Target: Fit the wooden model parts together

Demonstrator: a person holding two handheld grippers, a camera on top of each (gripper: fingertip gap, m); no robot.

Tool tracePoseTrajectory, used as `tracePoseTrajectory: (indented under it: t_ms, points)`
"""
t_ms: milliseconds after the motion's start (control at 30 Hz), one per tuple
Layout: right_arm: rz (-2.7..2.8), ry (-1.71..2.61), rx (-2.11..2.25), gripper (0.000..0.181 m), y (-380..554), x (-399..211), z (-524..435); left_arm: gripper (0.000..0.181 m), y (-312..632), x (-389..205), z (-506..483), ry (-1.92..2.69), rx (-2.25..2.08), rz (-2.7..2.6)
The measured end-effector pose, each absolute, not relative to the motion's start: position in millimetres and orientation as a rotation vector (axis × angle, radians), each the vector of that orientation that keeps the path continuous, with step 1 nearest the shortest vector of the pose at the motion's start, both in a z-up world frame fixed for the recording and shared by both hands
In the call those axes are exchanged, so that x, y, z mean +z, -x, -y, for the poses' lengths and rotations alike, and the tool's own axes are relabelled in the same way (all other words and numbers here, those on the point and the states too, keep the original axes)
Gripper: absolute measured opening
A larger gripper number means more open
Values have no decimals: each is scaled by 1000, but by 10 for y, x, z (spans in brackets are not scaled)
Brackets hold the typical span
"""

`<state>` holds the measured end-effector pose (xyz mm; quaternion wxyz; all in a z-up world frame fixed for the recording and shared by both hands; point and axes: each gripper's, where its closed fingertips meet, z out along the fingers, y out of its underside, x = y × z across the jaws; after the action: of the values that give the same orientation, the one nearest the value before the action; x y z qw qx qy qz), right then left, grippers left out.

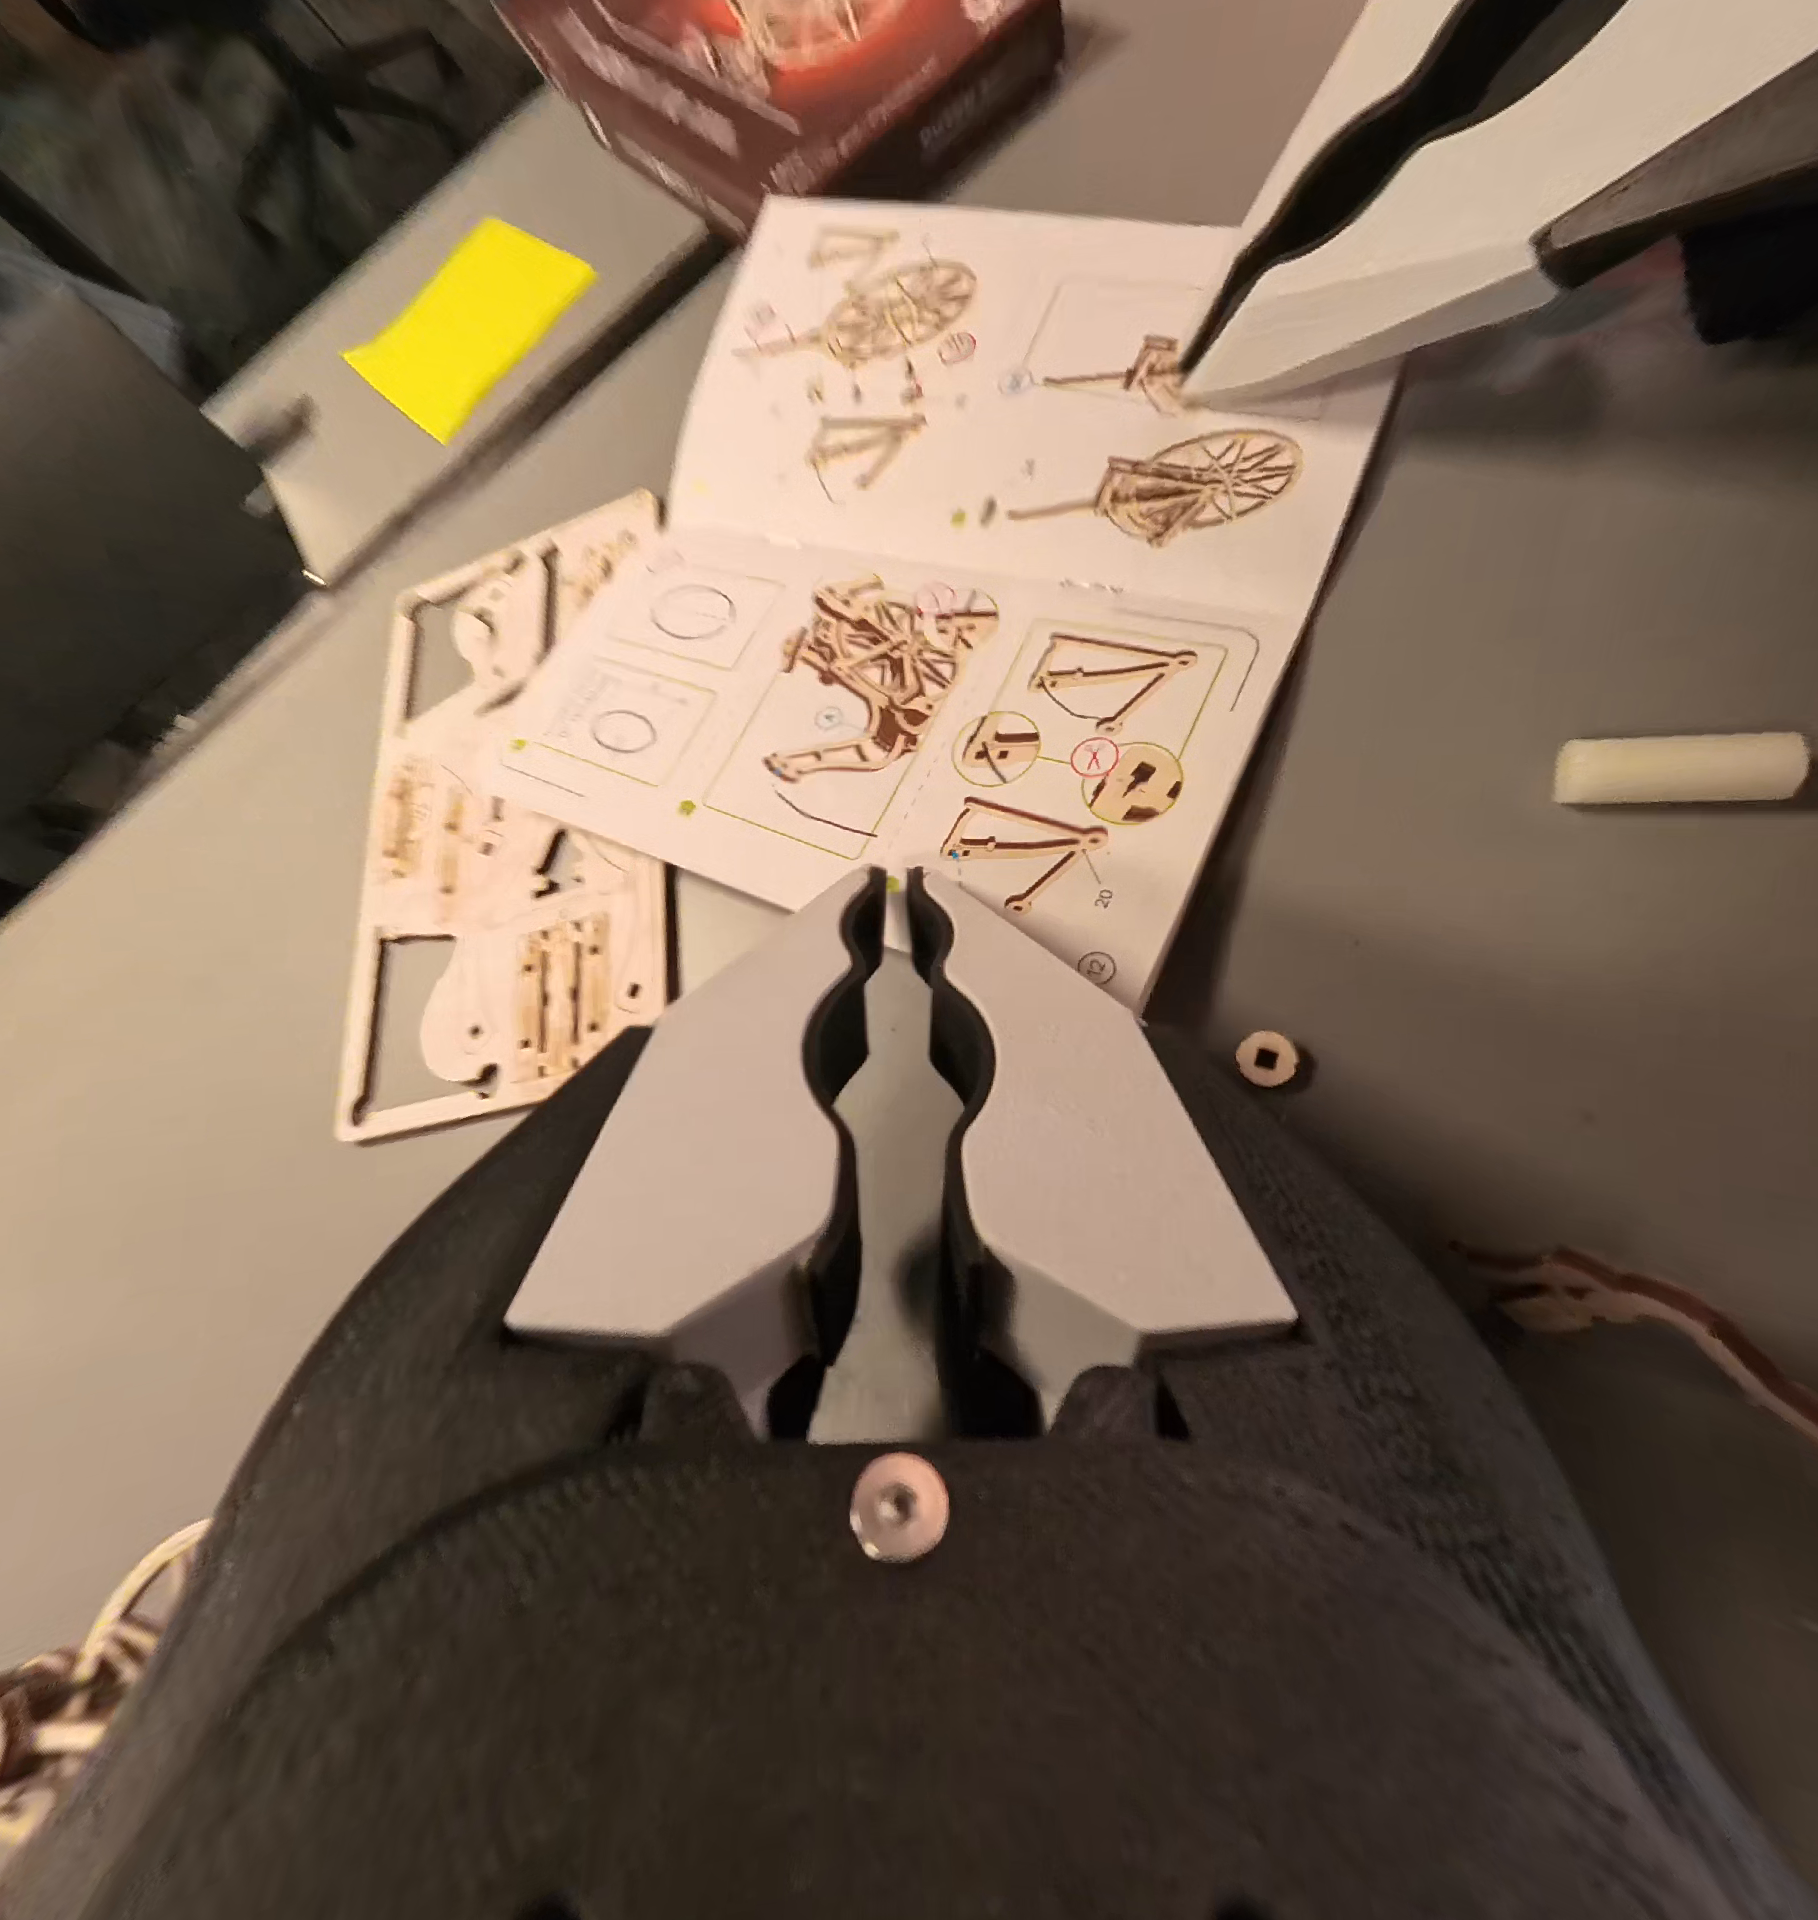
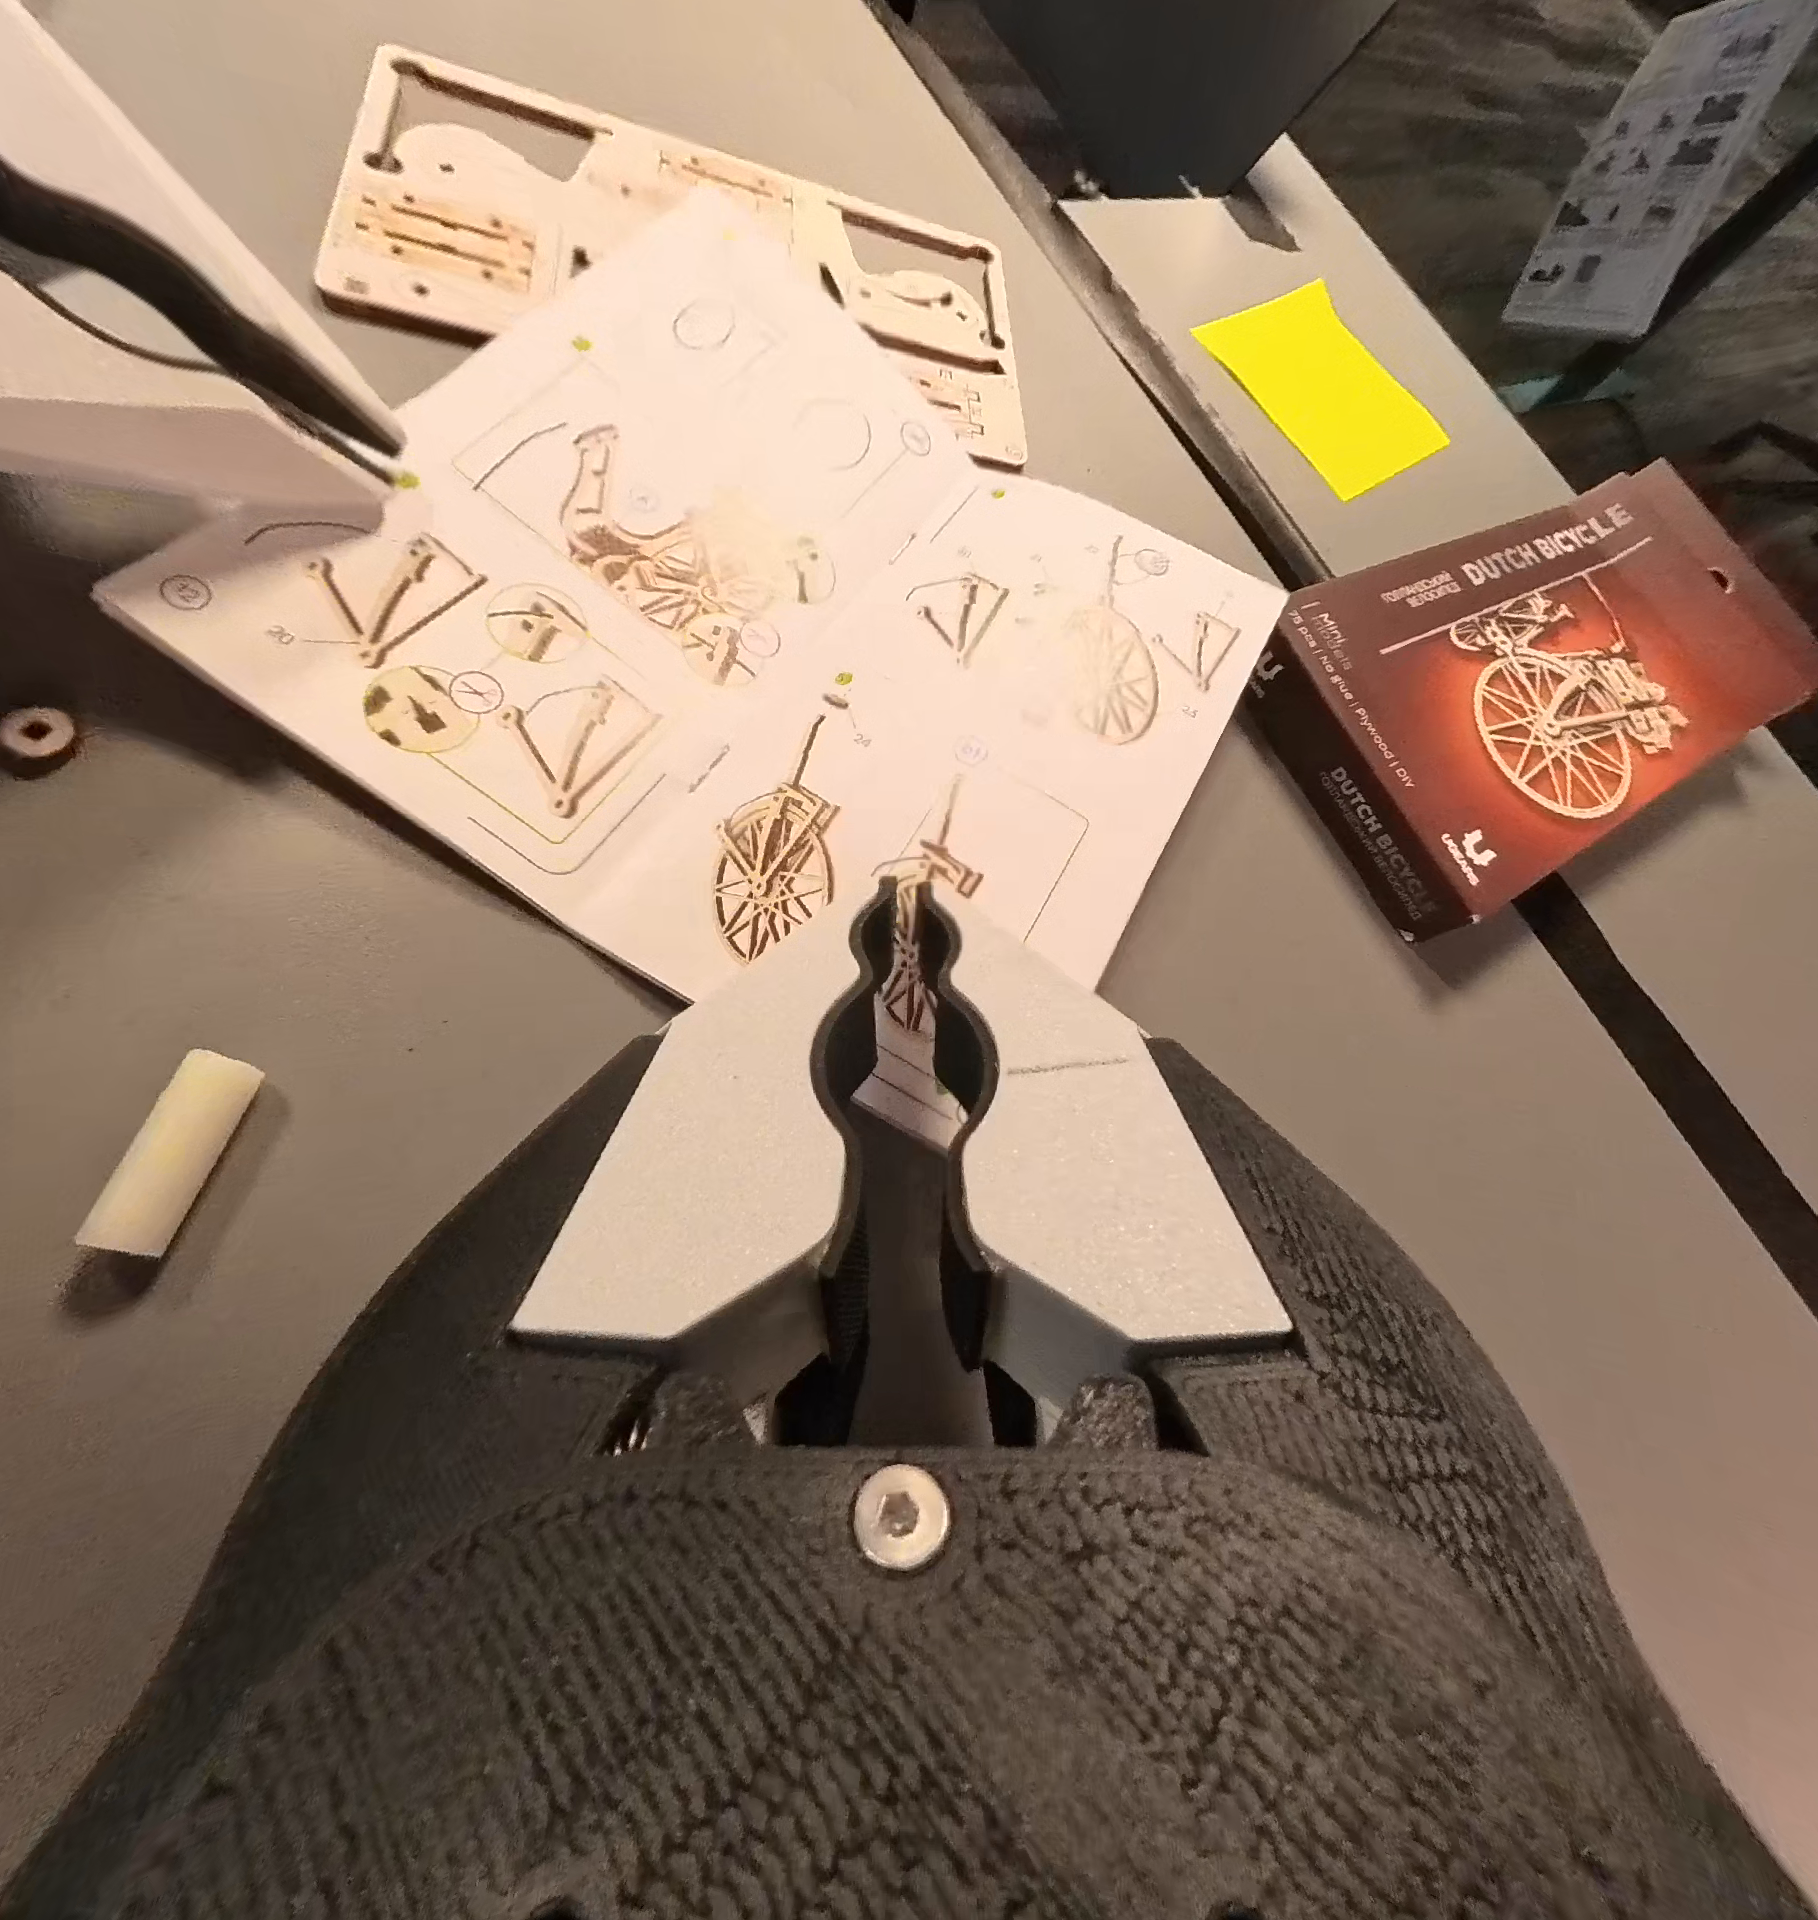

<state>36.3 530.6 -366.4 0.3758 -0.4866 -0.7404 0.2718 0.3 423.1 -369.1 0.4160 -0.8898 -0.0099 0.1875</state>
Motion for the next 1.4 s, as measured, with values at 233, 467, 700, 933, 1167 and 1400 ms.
tracePoseTrajectory:
  t_ms: [233, 467, 700, 933, 1167, 1400]
  points:
    - [1843, 1237, 739, 4, -358, -3579, -5326, 14, 49, -3413, -4245, 2047, 567, 45]
    - [1758, 1165, 791, 8, -352, -3416, -5332, 16, 86, -3241, -4220, 1932, 595, 70]
    - [1510, 975, 859, 34, -376, -2994, -5425, 18, 123, -2811, -4098, 1674, 740, 65]
    - [1384, 788, 842, 38, -466, -2730, -5404, 37, -84, -2448, -3991, 1440, 814, -47]
    - [1428, 757, 849, 14, -484, -2755, -5334, 22, -70, -2461, -3977, 1444, 751, -33]
    - [1442, 739, 847, 0, -488, -2759, -5299, 0, -90, -2483, -3986, 1450, 699, -37]
